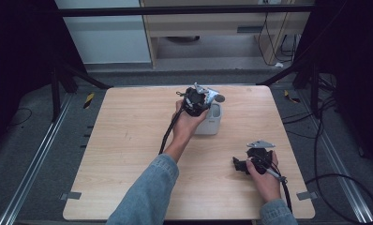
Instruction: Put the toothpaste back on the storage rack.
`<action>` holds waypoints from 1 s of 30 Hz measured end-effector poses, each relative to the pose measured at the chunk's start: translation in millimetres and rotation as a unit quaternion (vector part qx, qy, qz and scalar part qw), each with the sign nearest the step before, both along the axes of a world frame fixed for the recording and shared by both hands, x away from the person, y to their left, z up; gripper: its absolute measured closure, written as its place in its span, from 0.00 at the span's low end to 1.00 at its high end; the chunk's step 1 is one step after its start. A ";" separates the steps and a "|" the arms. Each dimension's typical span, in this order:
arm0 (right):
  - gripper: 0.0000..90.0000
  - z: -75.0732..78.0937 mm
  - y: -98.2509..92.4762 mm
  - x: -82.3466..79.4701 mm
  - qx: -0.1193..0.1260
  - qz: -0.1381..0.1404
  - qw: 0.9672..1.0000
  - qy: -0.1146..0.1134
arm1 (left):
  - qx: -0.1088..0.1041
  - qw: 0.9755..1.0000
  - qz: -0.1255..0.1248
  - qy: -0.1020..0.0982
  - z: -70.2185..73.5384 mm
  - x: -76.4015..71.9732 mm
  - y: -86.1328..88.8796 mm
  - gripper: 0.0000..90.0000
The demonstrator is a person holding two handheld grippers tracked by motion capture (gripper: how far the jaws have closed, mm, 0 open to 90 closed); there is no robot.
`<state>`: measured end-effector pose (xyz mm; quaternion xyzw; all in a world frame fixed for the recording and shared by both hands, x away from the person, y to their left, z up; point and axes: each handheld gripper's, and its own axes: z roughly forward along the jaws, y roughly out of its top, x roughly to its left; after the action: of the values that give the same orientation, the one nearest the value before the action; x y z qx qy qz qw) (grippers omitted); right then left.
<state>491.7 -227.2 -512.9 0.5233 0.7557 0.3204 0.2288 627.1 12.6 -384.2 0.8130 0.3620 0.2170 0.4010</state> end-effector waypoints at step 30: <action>0.00 0.2 0.6 -0.1 0.003 -0.002 1.000 0.001 | 0.005 0.999 -0.046 0.011 38.2 -60.9 32.1 0.31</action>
<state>491.6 -226.7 -512.7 0.5261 0.7540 0.3215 0.2268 566.2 44.6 -346.1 0.8330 0.3276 0.1914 0.4027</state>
